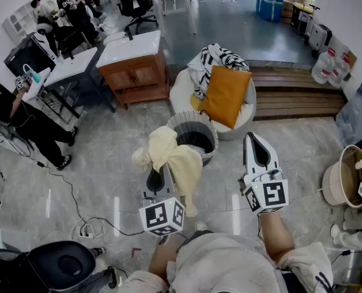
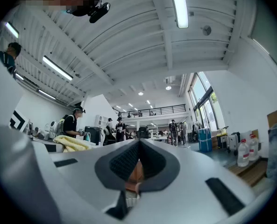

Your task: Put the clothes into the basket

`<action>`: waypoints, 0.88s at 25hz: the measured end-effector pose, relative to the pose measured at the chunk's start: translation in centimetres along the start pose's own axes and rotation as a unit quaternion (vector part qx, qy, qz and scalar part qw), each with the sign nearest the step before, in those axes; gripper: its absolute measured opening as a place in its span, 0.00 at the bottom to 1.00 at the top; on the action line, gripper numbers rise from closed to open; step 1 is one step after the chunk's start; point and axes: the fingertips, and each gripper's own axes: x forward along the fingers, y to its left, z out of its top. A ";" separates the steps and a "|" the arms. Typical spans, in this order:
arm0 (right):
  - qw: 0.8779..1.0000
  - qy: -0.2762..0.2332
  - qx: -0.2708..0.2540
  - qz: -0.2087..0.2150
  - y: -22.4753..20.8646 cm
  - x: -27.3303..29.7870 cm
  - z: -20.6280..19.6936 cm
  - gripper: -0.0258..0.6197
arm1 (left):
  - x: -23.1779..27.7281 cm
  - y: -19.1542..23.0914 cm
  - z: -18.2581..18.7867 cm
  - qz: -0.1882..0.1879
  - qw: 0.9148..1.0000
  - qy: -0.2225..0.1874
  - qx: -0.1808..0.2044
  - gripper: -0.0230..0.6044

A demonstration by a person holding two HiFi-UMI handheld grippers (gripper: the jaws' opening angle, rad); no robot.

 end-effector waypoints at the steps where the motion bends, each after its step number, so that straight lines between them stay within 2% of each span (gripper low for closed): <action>1: 1.000 -0.002 -0.003 0.000 -0.4 -1.2 0.4 0.02 | -0.9 -0.6 0.1 0.004 1.000 -0.002 0.000 0.10; 6: 1.000 -0.006 -0.006 -0.003 -1.6 -7.1 1.4 0.02 | -4.9 -3.3 0.0 0.020 1.000 -0.004 0.012 0.10; 11: 1.000 0.001 0.012 0.000 -2.2 -11.3 1.0 0.02 | -8.3 -5.6 -0.8 0.031 0.999 -0.003 0.012 0.10; 16: 0.999 0.009 0.039 0.015 -2.3 -13.7 0.5 0.02 | -11.3 -7.7 -0.8 0.033 0.999 0.001 0.006 0.10; 22: 0.999 0.016 0.034 0.026 -2.6 -15.8 0.5 0.02 | -13.6 -9.5 -0.3 0.039 0.999 -0.009 0.015 0.10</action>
